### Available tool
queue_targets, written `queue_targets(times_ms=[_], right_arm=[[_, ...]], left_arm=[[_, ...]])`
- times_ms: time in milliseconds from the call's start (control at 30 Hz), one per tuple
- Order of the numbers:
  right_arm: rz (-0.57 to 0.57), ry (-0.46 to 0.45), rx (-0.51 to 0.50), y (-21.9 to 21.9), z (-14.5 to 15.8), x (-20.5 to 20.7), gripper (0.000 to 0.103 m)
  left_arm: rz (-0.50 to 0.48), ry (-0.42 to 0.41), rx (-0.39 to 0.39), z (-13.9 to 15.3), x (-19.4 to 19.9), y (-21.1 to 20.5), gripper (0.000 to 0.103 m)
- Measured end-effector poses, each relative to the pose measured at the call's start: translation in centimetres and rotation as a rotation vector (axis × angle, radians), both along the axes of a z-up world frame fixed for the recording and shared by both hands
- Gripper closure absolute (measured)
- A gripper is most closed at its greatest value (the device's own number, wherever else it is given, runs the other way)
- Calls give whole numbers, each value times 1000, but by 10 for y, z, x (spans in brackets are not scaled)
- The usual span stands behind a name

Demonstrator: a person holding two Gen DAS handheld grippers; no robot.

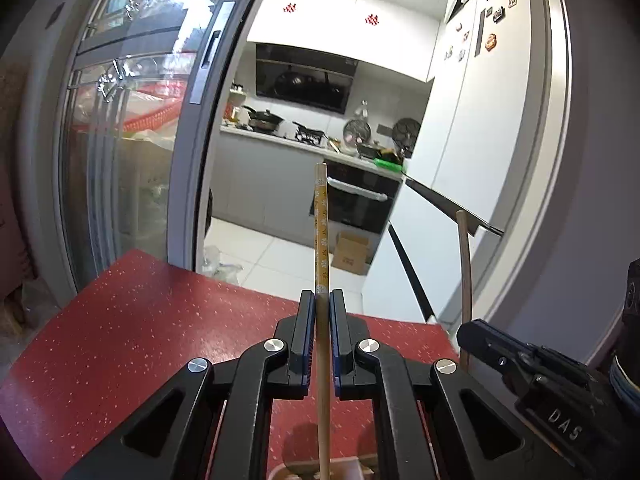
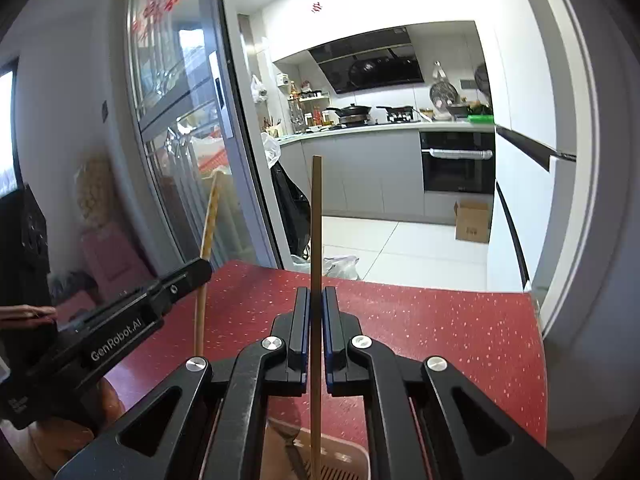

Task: Organize utensils
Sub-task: 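Carry both chopsticks to the caddy and lower them in with both grippers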

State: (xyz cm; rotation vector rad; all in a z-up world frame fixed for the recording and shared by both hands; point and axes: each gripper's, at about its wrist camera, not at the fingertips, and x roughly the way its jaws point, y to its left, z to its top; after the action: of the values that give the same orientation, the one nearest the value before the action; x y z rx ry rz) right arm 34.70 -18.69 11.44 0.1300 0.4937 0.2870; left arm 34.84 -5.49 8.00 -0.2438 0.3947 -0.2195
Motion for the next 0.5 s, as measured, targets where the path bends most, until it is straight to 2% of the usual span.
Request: queue_targets(times_ms=[267, 500], right_arm=[[42, -55, -104, 20, -31, -6, 97], [83, -62, -170, 31, -51, -31, 97]], left_arm=[[24, -39, 48, -27, -8, -6, 67], [25, -59, 133, -34, -32, -14, 67]])
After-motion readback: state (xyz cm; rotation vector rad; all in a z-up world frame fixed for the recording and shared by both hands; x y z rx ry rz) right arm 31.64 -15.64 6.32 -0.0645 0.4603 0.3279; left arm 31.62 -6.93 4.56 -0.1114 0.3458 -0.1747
